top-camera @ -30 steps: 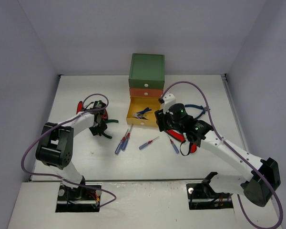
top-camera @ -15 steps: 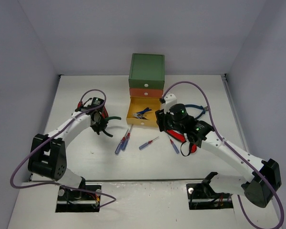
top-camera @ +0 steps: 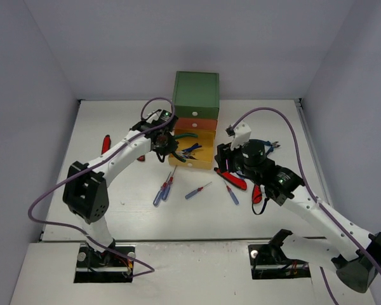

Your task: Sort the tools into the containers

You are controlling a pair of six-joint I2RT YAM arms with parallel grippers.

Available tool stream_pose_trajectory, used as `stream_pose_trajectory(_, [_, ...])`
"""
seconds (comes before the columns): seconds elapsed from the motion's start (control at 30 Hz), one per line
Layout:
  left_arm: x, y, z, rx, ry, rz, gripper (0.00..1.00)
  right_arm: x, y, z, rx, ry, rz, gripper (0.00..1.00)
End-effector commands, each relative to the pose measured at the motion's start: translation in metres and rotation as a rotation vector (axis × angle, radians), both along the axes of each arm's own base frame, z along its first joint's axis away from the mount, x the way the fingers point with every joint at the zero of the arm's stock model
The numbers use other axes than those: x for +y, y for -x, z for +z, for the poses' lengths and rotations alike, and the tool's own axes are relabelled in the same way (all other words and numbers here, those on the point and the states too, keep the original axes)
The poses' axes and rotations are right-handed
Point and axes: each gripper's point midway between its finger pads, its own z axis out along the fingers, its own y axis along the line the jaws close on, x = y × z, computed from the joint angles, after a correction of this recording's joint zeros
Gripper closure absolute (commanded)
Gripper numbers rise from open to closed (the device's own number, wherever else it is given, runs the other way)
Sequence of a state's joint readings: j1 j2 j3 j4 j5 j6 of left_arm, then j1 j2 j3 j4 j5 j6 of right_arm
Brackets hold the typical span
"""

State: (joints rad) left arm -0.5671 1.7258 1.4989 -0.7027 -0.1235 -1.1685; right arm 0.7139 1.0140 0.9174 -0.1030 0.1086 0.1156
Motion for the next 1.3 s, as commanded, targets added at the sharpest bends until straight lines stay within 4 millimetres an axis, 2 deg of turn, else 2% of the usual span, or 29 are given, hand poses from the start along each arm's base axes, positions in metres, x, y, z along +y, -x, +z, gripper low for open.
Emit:
stream_pose_trajectory(0.0, [-0.026,-0.034,0.032,-0.118,0.041,0.07,1.0,-0.01,0.002,0.02,-0.049,-0.066,-0.049,0.47])
stream_pose_trajectory(0.13, [-0.041,-0.049,0.029,-0.133,0.034,0.083,1.0,-0.014,0.008,0.017,-0.037,-0.077,-0.057,0.46])
stream_pose_trajectory(0.33, [-0.05,-0.062,0.01,-0.111,0.03,0.115,1.0,-0.022,0.014,0.016,-0.032,-0.072,-0.072,0.46])
stream_pose_trajectory(0.6, [-0.059,-0.062,-0.013,-0.063,0.034,0.116,0.91,-0.037,0.015,0.017,-0.043,-0.064,-0.134,0.45])
stream_pose_trajectory(0.73, [-0.066,-0.062,-0.012,-0.068,0.038,0.106,0.9,-0.044,0.014,0.017,-0.055,-0.056,-0.169,0.44])
stream_pose_trajectory(0.97, [-0.075,-0.062,-0.007,-0.084,0.047,0.102,0.88,-0.044,0.013,0.013,-0.047,-0.045,-0.174,0.43])
stream_pose_trajectory(1.17, [-0.08,-0.061,-0.015,-0.075,0.035,0.099,0.87,-0.048,0.014,0.013,-0.051,-0.038,-0.184,0.42])
stream_pose_trajectory(1.27, [-0.078,-0.062,-0.021,-0.072,0.021,0.108,0.82,-0.051,0.014,0.013,-0.056,-0.032,-0.194,0.41])
